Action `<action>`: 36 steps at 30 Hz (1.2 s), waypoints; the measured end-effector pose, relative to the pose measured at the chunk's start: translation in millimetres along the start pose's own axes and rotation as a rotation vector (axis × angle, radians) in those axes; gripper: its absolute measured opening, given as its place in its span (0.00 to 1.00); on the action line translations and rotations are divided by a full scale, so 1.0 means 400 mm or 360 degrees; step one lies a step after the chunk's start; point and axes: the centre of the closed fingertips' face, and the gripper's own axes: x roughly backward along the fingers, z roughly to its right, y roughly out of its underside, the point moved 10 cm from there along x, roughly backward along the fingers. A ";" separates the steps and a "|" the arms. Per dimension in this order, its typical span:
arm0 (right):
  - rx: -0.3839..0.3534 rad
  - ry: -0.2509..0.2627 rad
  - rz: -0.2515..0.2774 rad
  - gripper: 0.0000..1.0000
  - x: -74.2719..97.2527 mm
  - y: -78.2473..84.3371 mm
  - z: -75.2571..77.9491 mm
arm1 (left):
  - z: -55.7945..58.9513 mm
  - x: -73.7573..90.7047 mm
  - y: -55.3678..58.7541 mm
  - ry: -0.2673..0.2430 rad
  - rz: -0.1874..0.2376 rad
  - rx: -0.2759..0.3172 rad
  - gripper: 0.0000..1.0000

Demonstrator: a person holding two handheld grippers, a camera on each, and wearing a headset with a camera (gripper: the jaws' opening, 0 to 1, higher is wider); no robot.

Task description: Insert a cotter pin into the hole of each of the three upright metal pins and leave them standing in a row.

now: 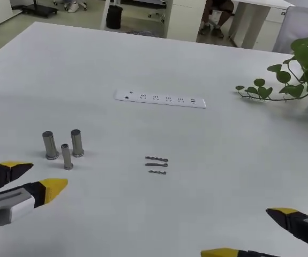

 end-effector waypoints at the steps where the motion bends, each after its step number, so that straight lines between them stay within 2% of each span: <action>1: 0.0003 -0.0002 -0.0004 0.93 0.001 0.000 -0.001 | -0.001 -0.004 -0.001 0.0000 0.0000 -0.0002 0.41; 10: 0.0025 0.0001 -0.0016 0.93 0.004 0.000 -0.004 | -0.029 -0.042 -0.009 -0.0006 0.0002 -0.0019 0.33; 21: 0.0033 -0.0004 -0.0045 0.92 0.005 0.004 -0.008 | -0.063 -0.086 -0.018 -0.0033 0.0008 0.0022 0.32; 28: 0.0029 0.0002 -0.0052 0.92 0.004 0.002 -0.006 | -0.082 -0.117 -0.018 -0.0050 0.0023 0.0054 0.28; 33: 0.0039 -0.0007 -0.0071 0.92 0.003 0.003 -0.008 | -0.089 -0.141 -0.013 -0.0028 -0.0009 0.0045 0.26; 36: 0.0032 -0.0014 -0.0083 0.92 0.000 0.005 -0.008 | -0.094 -0.155 -0.011 -0.0043 -0.0023 0.0044 0.27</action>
